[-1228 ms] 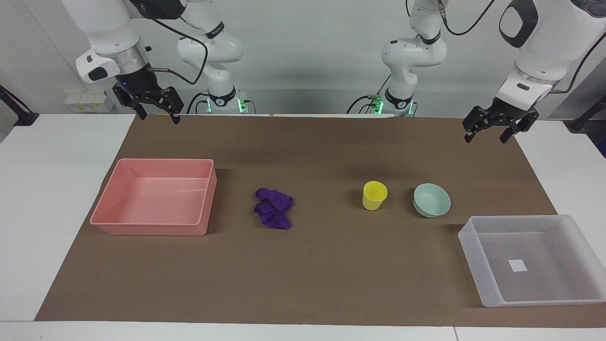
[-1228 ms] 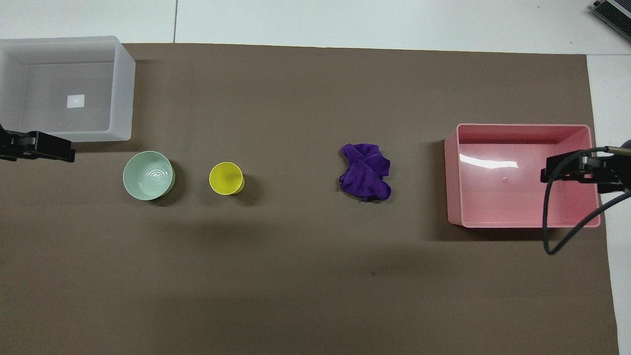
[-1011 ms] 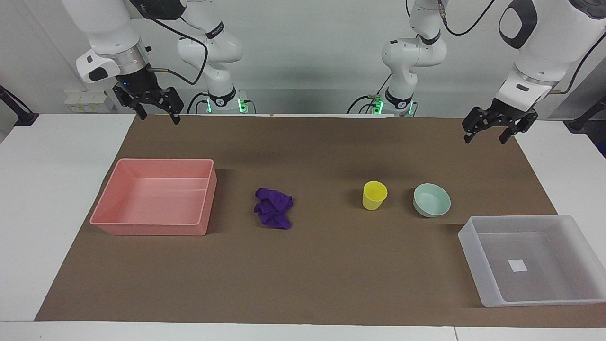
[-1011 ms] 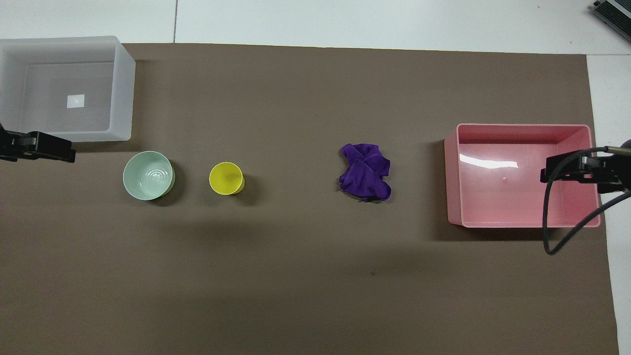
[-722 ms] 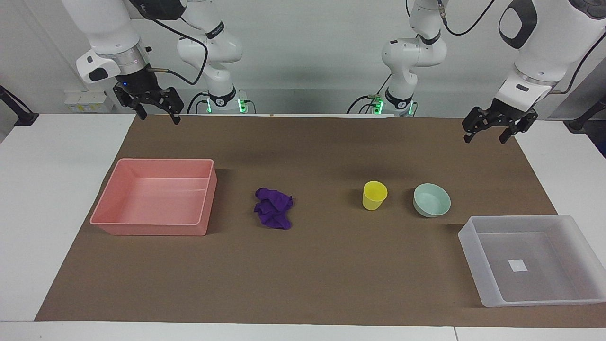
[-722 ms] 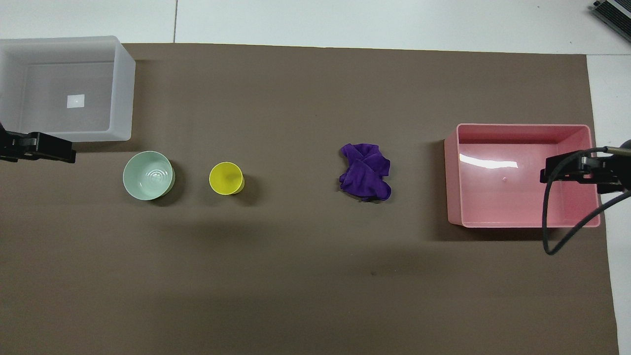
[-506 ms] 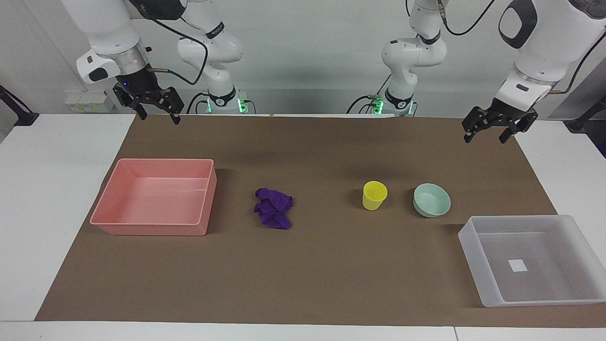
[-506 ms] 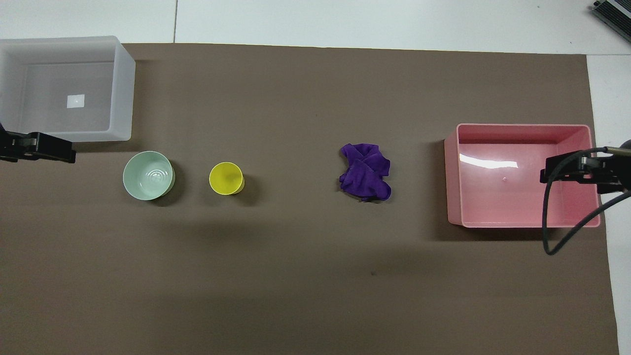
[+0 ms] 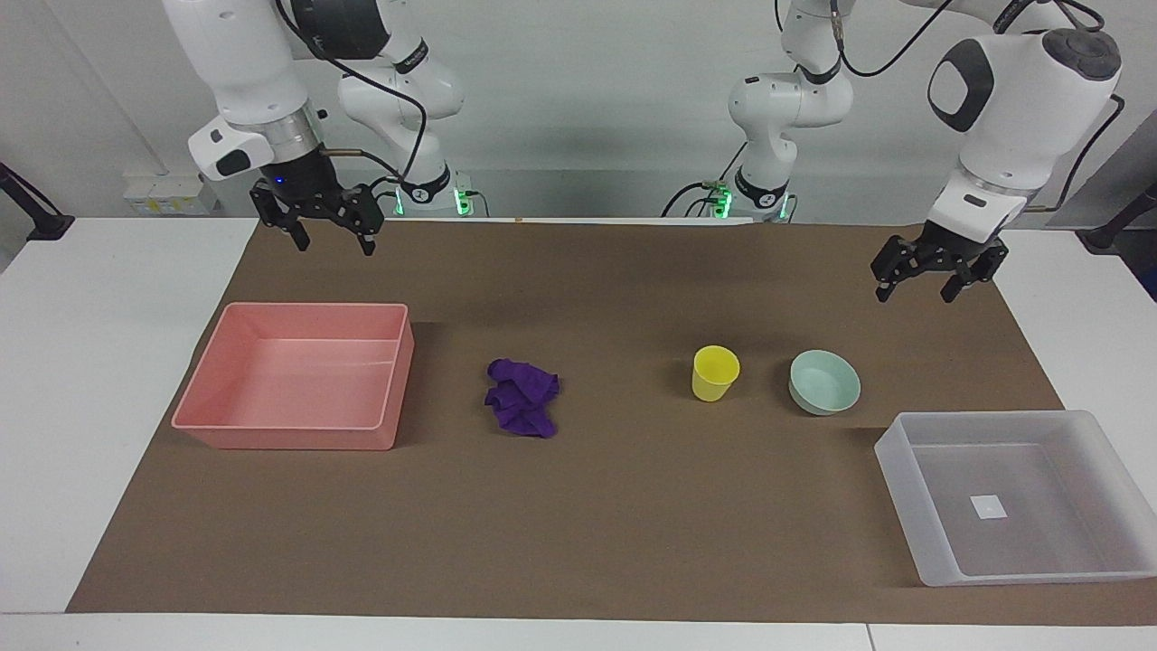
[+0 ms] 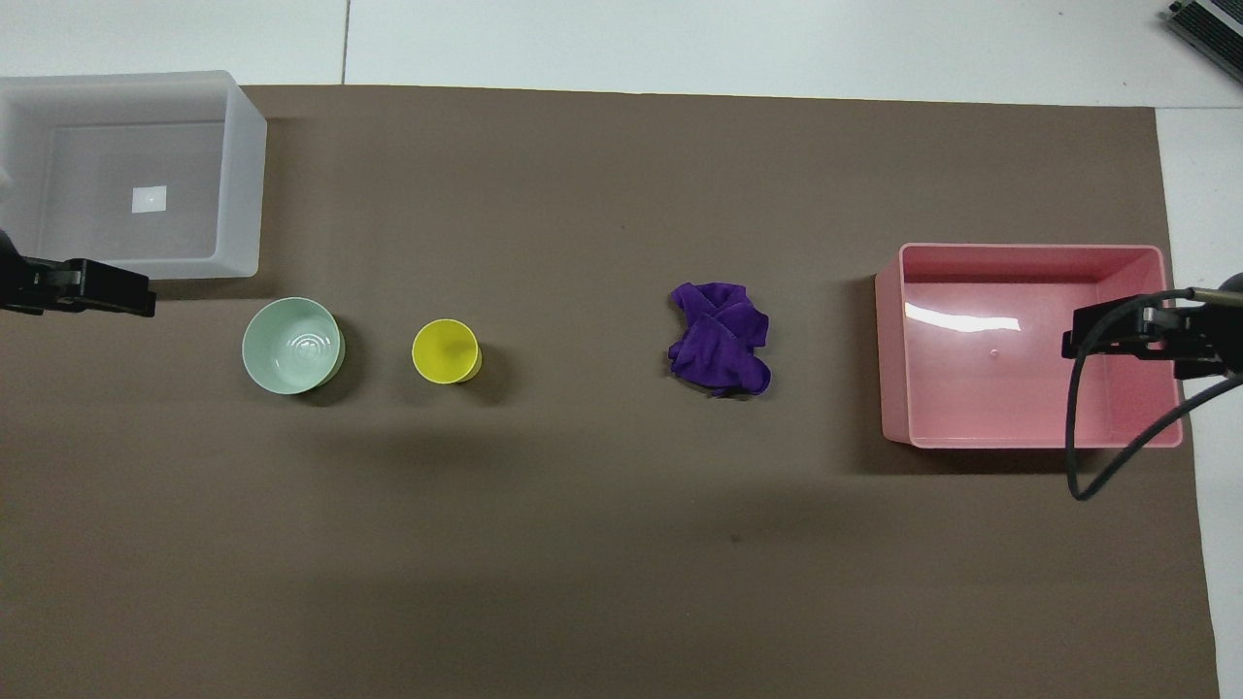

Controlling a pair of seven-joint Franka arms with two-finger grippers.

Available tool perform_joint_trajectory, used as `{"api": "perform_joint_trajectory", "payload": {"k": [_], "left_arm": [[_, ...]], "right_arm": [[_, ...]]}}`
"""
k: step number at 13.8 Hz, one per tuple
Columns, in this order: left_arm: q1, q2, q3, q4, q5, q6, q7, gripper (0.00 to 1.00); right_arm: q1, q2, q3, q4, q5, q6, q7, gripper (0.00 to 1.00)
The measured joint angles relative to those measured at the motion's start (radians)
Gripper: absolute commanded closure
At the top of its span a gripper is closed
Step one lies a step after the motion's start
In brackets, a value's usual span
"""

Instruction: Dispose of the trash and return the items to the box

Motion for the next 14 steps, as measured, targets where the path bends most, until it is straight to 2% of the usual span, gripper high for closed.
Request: {"api": "perform_joint_trajectory", "payload": {"k": [6,9,12,13,14], "left_arm": [[0.003,0.046,-0.002,-0.261,0.000,0.357,0.000,0.00],[0.004,0.102,-0.002,-0.321,0.000,0.502,0.000,0.00],[0.004,0.153,-0.002,-0.351,0.000,0.574,0.000,0.00],[0.004,0.171,-0.003,-0.365,0.000,0.603,0.000,0.02],[0.004,0.185,-0.003,-0.379,0.000,0.624,0.000,0.31]], "right_arm": [[0.182,0.204,0.003,-0.025,0.013,0.285,0.120,0.00],[0.237,0.320,0.005,-0.039,0.043,0.444,0.157,0.00],[0.249,0.373,0.005,-0.093,0.050,0.561,0.162,0.00],[0.252,0.378,0.005,-0.117,0.050,0.585,0.162,0.00],[0.256,0.381,0.005,-0.140,0.050,0.613,0.162,0.00]]}}
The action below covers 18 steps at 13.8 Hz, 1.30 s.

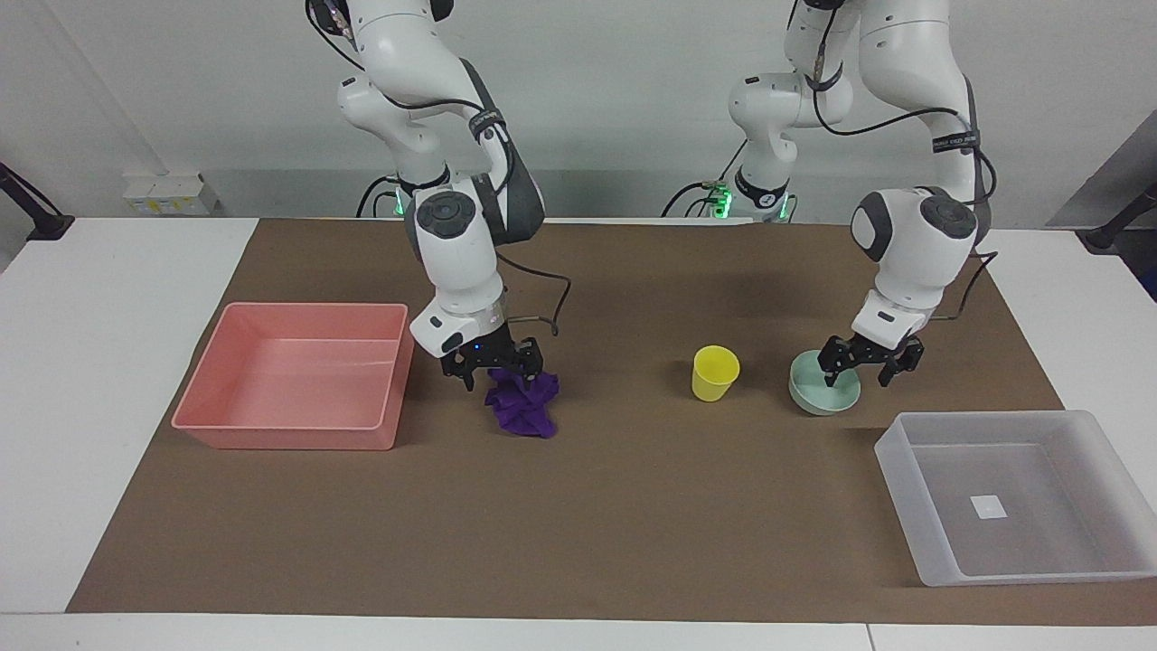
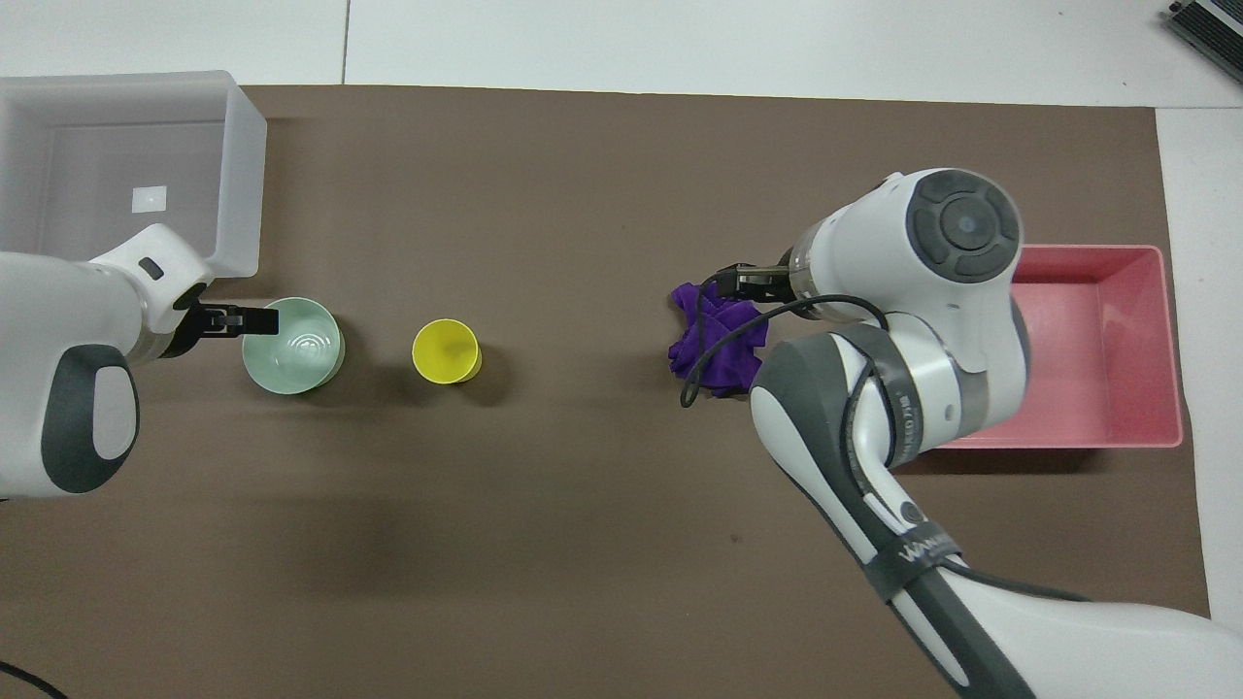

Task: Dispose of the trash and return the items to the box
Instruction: 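Grasp the green bowl rim with the left gripper while the right gripper grasps the cloth, then carry the green bowl into the clear bin while the right gripper carries the cloth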

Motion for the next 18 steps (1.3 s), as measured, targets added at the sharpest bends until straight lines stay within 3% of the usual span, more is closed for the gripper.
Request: {"api": "perform_joint_trajectory", "payload": {"k": [1,2,5,7,8,12,15,18], "left_arm": [[0.000,0.007,0.000,-0.010,0.000,0.011,0.000,0.71],[0.001,0.009,0.000,-0.015,0.000,0.014,0.000,1.00],[0.003,0.008,0.000,-0.015,0.000,0.015,0.000,1.00],[0.003,0.007,0.000,-0.014,0.000,0.017,0.000,1.00],[0.003,0.005,0.001,-0.012,0.000,0.017,0.000,1.00],[0.005,-0.050,0.002,0.020,0.000,-0.053,0.008,1.00],[0.011,-0.099,0.004,0.136,0.000,-0.237,0.008,1.00],[0.046,-0.091,0.005,0.247,0.000,-0.278,0.011,1.00]], "right_arm": [[0.003,0.005,0.000,-0.016,0.005,0.027,0.000,0.00],[0.004,0.014,0.000,-0.030,0.022,0.059,0.000,0.00],[0.014,0.061,0.001,-0.040,0.054,0.120,-0.003,0.04],[0.016,0.080,0.000,-0.044,0.054,0.132,-0.009,0.95],[0.016,0.083,0.000,-0.046,0.055,0.132,-0.009,1.00],[0.020,0.081,0.000,-0.046,0.071,0.132,0.074,1.00],[0.025,0.067,0.000,-0.042,0.071,0.102,0.107,1.00],[0.022,0.010,-0.006,-0.010,0.071,0.005,0.137,1.00]]}}
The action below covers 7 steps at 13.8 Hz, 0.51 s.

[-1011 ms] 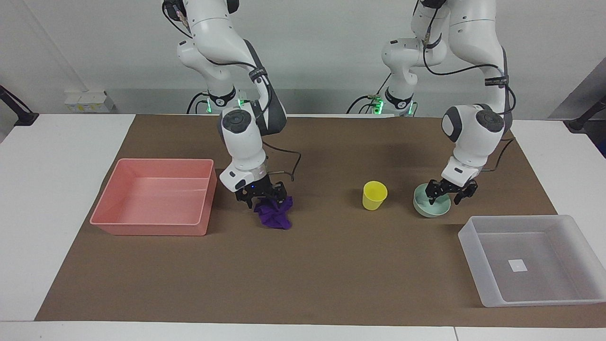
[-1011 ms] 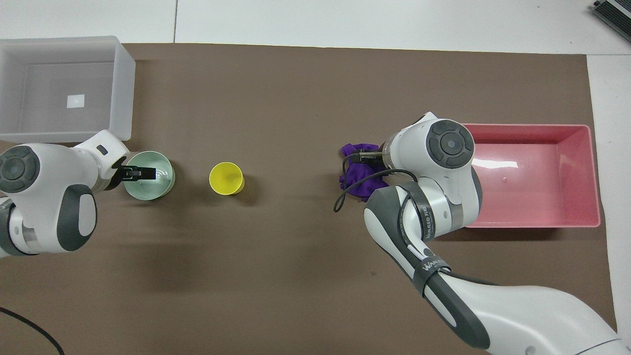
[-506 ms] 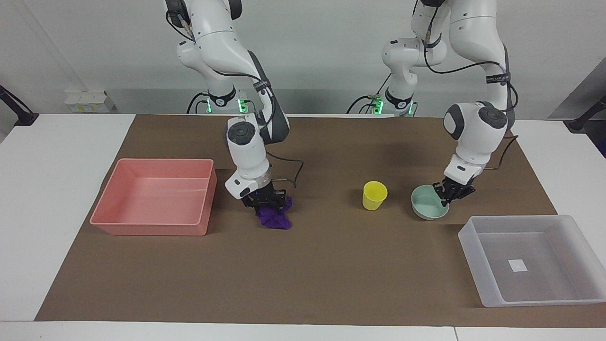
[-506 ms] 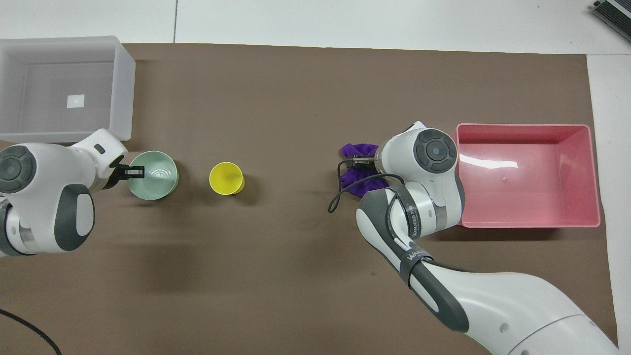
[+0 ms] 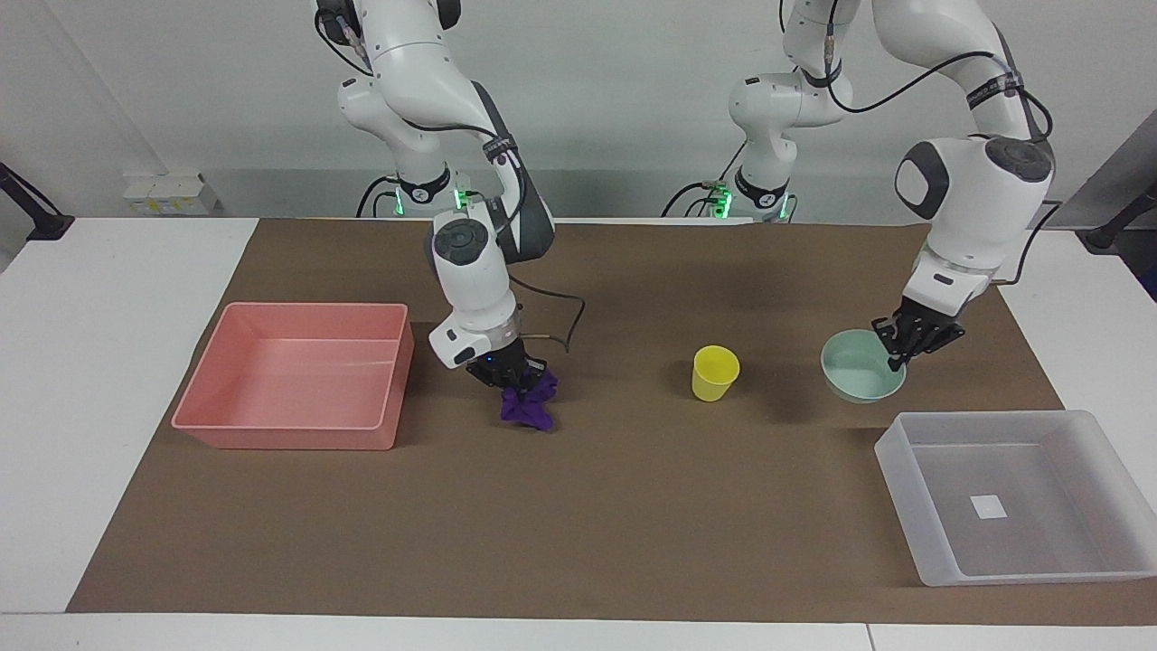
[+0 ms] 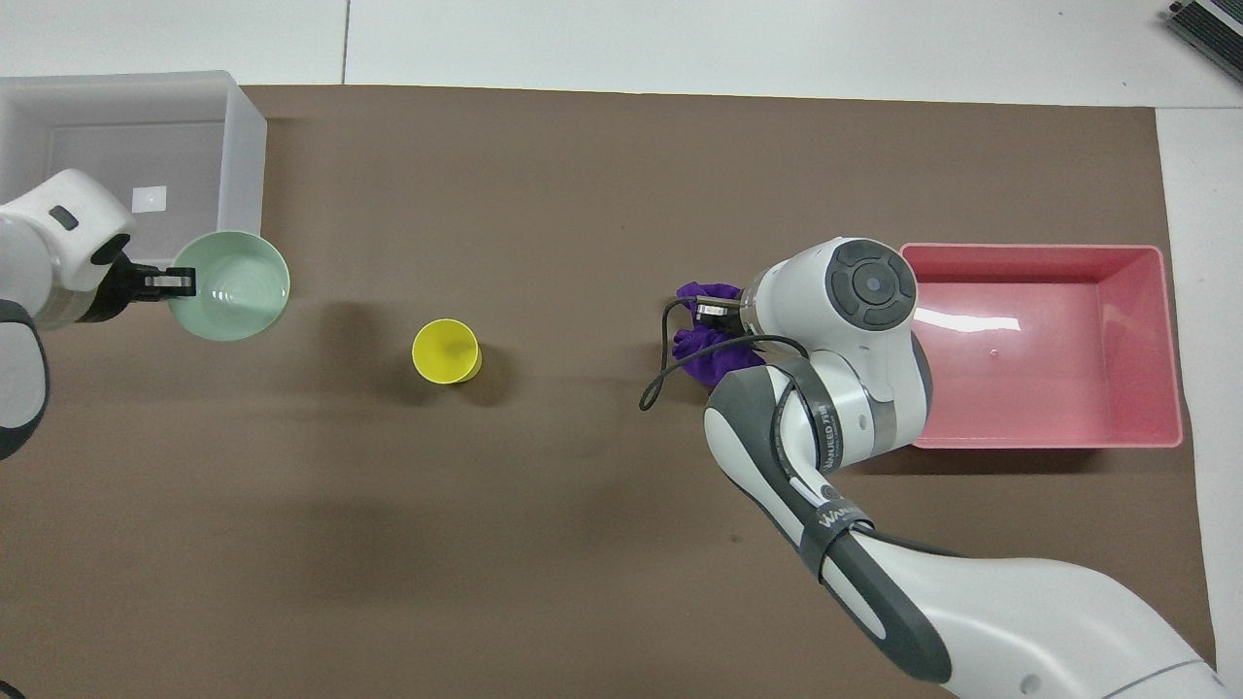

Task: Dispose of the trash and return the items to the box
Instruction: 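Carry the green bowl into the clear bin while the right gripper carries the cloth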

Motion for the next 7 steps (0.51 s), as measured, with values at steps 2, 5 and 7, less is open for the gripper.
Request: {"api": "perform_joint_trajectory", "payload": {"k": [2,5,7], "left_arm": [[0.031,0.043,0.001,0.074,0.000,0.001,0.008,1.00],[0.071,0.164,0.001,0.236,0.000,0.001,0.010,1.00],[0.091,0.266,0.001,0.366,0.000,-0.016,0.010,1.00]], "right_arm": [[-0.007,-0.058,-0.003,0.035,0.000,-0.083,0.032,1.00],[-0.035,-0.146,-0.009,0.090,-0.020,-0.221,0.041,1.00],[-0.091,-0.190,-0.011,0.115,-0.078,-0.277,0.038,1.00]]}}
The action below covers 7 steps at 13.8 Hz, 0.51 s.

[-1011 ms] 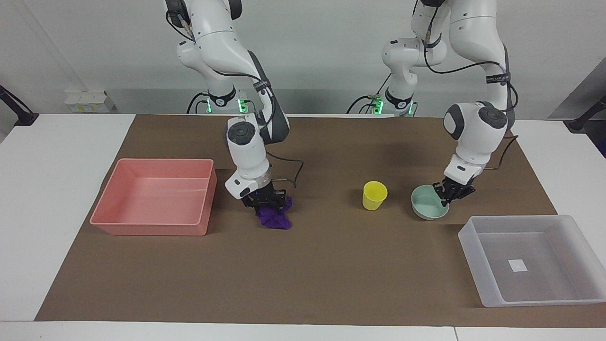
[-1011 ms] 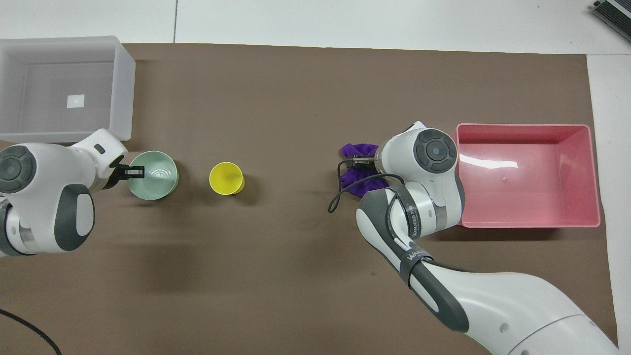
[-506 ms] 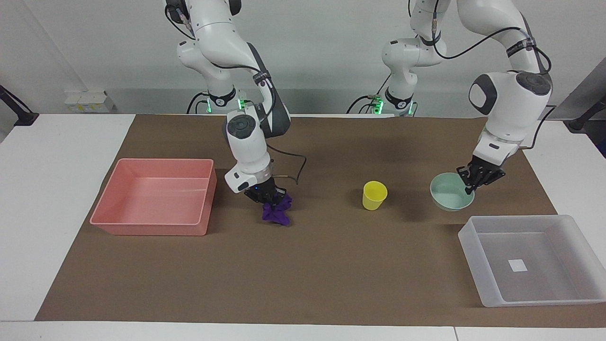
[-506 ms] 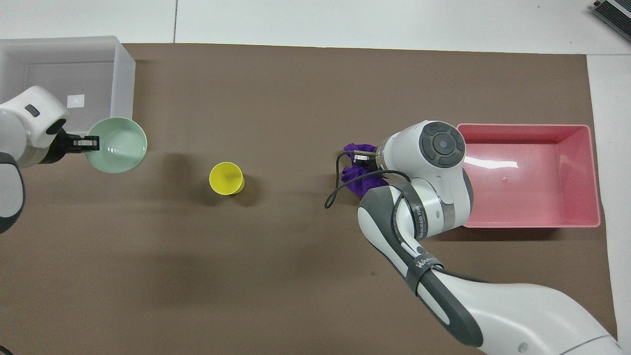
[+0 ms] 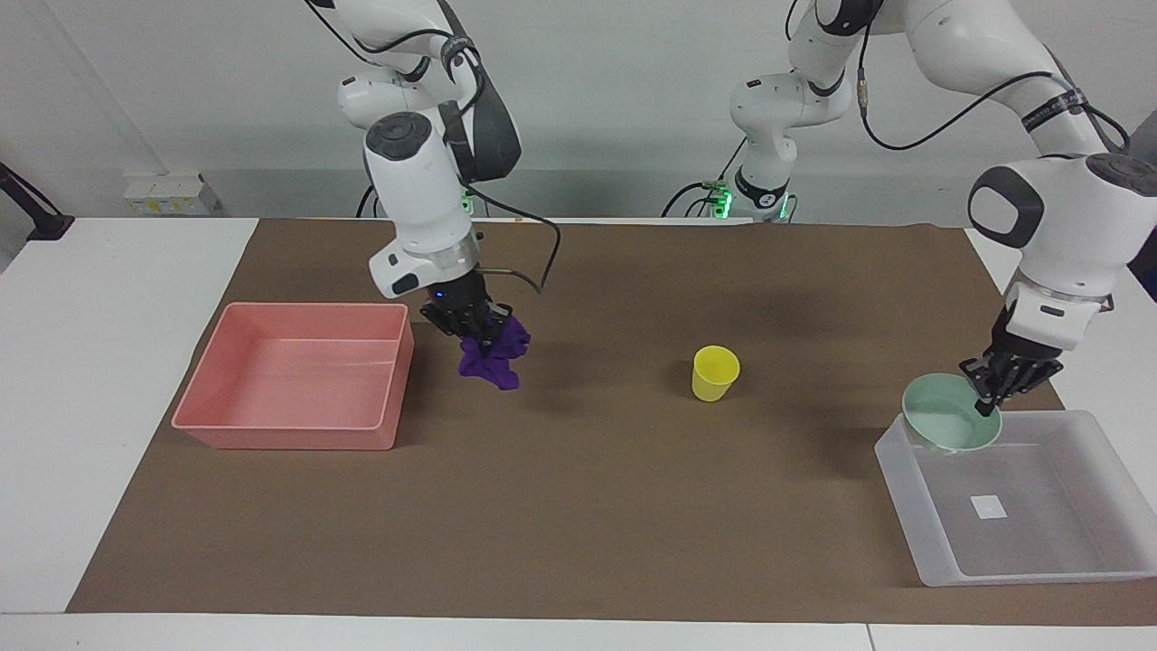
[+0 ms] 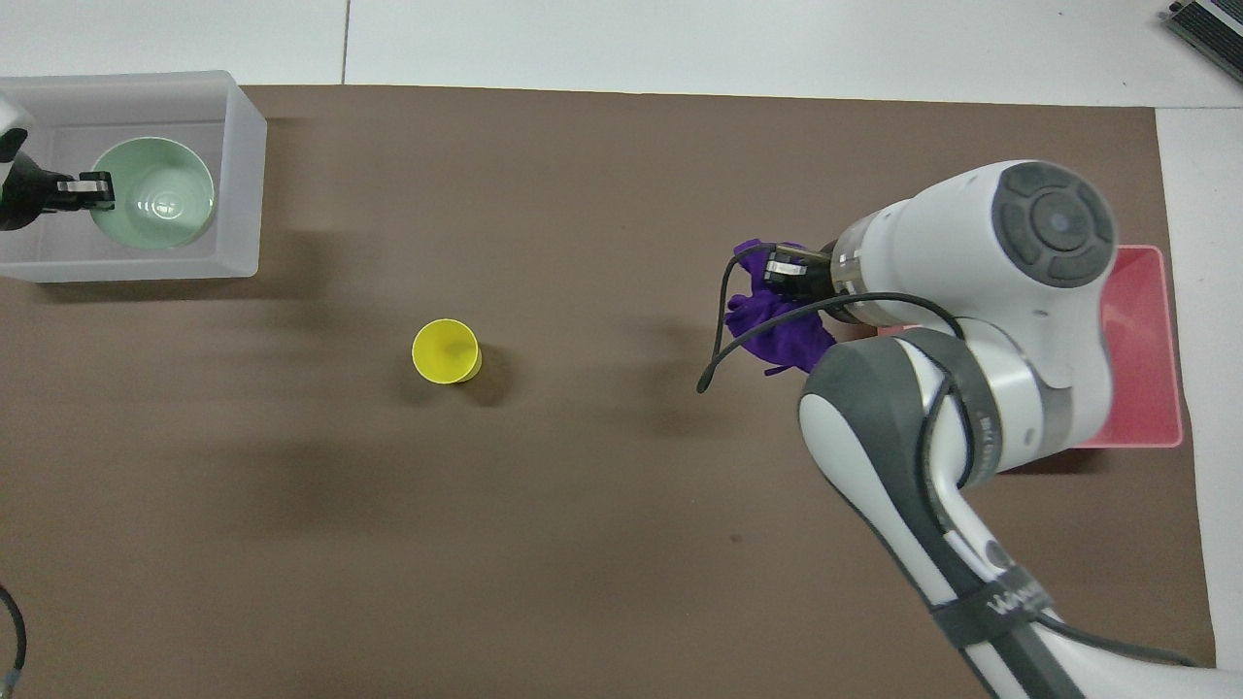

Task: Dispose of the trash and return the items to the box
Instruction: 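Carry the green bowl into the clear bin while the right gripper carries the cloth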

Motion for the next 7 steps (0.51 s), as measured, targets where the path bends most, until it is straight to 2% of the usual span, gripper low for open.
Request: {"api": "perform_joint_trajectory", "payload": {"k": [4,7], "left_arm": [[0.039,0.215,0.000,0.262,0.000,-0.033,0.000,1.00],[0.068,0.350,0.000,0.379,0.004,-0.026,0.004,1.00]], "right_arm": [[-0.185,-0.040,-0.003,-0.002,-0.033,-0.040,-0.210,1.00],[-0.317,-0.035,-0.004,-0.080,-0.033,0.014,-0.385,1.00]]}}
